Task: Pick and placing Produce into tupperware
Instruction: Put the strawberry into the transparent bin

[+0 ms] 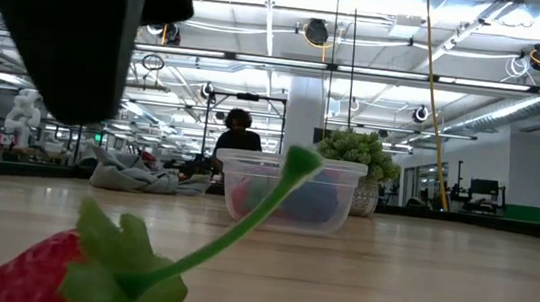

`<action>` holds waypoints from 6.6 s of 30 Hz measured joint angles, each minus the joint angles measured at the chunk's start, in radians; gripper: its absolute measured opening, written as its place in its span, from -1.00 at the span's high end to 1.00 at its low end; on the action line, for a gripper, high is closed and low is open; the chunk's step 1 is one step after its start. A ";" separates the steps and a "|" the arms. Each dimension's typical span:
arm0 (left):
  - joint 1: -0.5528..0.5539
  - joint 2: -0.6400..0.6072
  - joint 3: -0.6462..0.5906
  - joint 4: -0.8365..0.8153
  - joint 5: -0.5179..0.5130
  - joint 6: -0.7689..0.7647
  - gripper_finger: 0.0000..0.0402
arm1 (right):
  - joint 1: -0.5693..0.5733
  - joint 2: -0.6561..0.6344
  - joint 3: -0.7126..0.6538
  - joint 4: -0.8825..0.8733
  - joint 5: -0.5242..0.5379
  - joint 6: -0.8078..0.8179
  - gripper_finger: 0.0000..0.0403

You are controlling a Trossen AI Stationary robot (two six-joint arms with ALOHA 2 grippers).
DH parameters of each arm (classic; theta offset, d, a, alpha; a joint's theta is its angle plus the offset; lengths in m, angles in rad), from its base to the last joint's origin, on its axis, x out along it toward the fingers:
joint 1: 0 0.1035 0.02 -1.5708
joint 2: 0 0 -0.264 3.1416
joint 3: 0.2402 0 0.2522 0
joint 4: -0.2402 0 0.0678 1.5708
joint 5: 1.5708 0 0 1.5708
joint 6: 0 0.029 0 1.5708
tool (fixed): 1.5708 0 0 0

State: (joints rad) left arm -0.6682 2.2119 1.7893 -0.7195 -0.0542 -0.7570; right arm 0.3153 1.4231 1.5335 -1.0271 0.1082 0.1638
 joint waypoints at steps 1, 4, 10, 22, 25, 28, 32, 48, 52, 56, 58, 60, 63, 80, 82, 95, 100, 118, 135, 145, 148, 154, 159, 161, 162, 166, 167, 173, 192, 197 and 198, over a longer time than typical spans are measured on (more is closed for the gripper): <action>0.000 0.004 0.000 0.004 0.001 0.004 0.01 | 0.000 0.000 0.000 0.000 0.000 0.000 0.04; 0.003 0.009 -0.002 0.002 0.001 0.027 0.01 | 0.000 0.000 0.000 0.000 0.000 0.000 0.04; 0.013 0.011 0.000 0.016 0.001 0.041 0.01 | 0.000 0.000 0.000 0.001 0.000 0.000 0.04; 0.026 0.011 0.000 0.017 0.001 0.014 0.01 | 0.000 0.000 0.000 0.001 -0.004 0.000 0.04; 0.026 0.016 0.000 0.018 0.001 0.011 0.01 | 0.000 0.000 0.000 0.001 -0.004 0.000 0.04; 0.026 0.026 -0.001 0.015 0.005 0.011 0.01 | 0.000 0.000 0.000 0.001 -0.005 0.000 0.04; 0.027 0.040 -0.001 0.027 0.009 -0.002 0.01 | 0.000 0.000 0.000 0.002 -0.005 0.000 0.04; 0.027 0.086 0.000 0.072 0.030 -0.014 0.01 | 0.000 0.000 0.000 0.005 -0.005 0.000 0.04; 0.027 0.086 0.000 0.077 0.028 -0.010 0.01 | 0.000 0.000 0.000 0.005 -0.005 0.000 0.04; 0.027 0.086 0.000 0.075 0.028 -0.010 0.01 | 0.000 0.000 0.000 0.005 -0.005 0.000 0.04; 0.027 0.086 0.000 0.071 0.028 -0.007 0.01 | 0.001 0.000 0.000 0.005 -0.005 0.000 0.04; 0.027 0.086 0.000 0.070 0.028 -0.007 0.01 | 0.000 0.000 0.000 0.005 -0.005 0.000 0.04; 0.027 0.086 0.000 0.068 0.028 -0.004 0.02 | 0.000 0.000 0.000 0.005 -0.005 0.000 0.04; 0.027 0.086 0.000 0.053 0.023 -0.006 0.29 | 0.000 0.000 0.000 0.005 -0.005 0.000 0.04; 0.028 0.086 -0.001 0.052 0.023 -0.006 0.35 | 0.001 0.000 0.000 0.005 -0.005 0.000 0.04; 0.036 0.086 0.000 0.035 0.025 -0.007 0.39 | 0.000 0.000 0.000 0.006 -0.005 0.000 0.04; 0.046 0.083 0.000 0.015 0.035 -0.001 0.39 | 0.000 0.000 0.000 0.006 -0.005 0.000 0.04; 0.066 0.031 -0.001 -0.086 0.000 0.024 0.38 | 0.001 0.000 0.000 0.007 -0.005 0.007 0.04; 0.189 -0.158 -0.001 -0.374 -0.103 0.173 0.38 | 0.001 0.000 0.000 -0.019 -0.005 -0.022 0.04; 0.324 -0.247 0.000 -0.490 -0.158 0.313 0.38 | -0.001 -0.026 -0.001 -0.087 -0.005 -0.028 0.04; 0.360 -0.260 0.000 -0.491 -0.158 0.362 0.38 | -0.002 -0.044 -0.001 -0.105 -0.004 -0.035 0.04; 0.426 -0.265 0.000 -0.490 -0.158 0.445 0.38 | -0.019 -0.096 0.000 -0.108 -0.001 -0.054 0.04; 0.468 -0.264 0.000 -0.468 -0.158 0.483 0.38 | -0.042 -0.142 -0.001 -0.108 0.000 -0.056 0.04; 0.480 -0.264 0.000 -0.437 -0.158 0.514 0.38 | -0.051 -0.158 -0.001 -0.108 0.000 -0.056 0.04; 0.483 -0.264 0.000 -0.420 -0.157 0.535 0.38 | -0.055 -0.164 -0.001 -0.108 0.000 -0.057 0.04; 0.496 -0.257 0.000 -0.358 -0.156 0.591 0.38 | -0.069 -0.185 -0.001 -0.108 0.001 -0.075 0.04; 0.499 -0.257 0.000 -0.354 -0.156 0.599 0.38 | -0.072 -0.188 0.000 -0.108 0.001 -0.076 0.04; 0.512 -0.220 0.000 -0.308 -0.152 0.621 0.38 | -0.080 -0.195 0.000 -0.109 0.001 -0.096 0.04; 0.541 -0.082 -0.001 -0.238 -0.068 0.623 0.38 | -0.080 -0.195 0.000 -0.130 0.001 -0.098 0.04; 0.541 -0.063 -0.001 -0.209 -0.045 0.615 0.38 | -0.080 -0.195 0.000 -0.136 0.001 -0.098 0.04; 0.541 -0.061 0.000 -0.205 -0.042 0.608 0.38 | -0.080 -0.194 0.000 -0.137 0.001 -0.098 0.04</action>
State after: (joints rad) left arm -0.1276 2.1512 1.7893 -0.9241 -0.0962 -0.1489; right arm 0.2356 1.2287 1.5333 -1.1643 0.1089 0.0658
